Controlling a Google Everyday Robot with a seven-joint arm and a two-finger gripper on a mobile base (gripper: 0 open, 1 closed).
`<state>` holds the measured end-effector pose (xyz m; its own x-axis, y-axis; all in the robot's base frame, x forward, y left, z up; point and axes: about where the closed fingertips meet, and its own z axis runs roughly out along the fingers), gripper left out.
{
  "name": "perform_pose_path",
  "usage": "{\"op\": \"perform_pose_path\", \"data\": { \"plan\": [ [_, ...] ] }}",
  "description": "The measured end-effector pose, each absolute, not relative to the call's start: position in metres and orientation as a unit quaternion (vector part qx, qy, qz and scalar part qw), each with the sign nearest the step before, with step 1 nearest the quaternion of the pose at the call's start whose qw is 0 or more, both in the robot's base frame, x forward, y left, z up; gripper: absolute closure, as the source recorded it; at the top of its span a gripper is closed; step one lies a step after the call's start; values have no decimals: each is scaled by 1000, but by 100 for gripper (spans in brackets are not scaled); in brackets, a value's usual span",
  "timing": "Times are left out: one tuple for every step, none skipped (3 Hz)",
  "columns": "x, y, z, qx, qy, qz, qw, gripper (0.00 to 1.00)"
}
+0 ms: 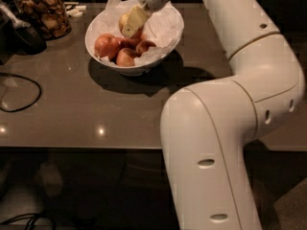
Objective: Pick apple from white bowl
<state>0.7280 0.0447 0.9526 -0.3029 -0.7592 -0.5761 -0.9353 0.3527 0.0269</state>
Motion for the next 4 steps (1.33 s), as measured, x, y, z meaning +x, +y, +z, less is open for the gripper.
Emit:
{"op": "perform_pose_path", "data": {
  "plan": [
    [716,31,991,-535,778,173,282,100],
    [698,20,1017,-533,770,169,306,100],
    [674,10,1037,-534,764,172,320,100],
    [644,4,1053,-538,756,180,326,100]
  ]
}}
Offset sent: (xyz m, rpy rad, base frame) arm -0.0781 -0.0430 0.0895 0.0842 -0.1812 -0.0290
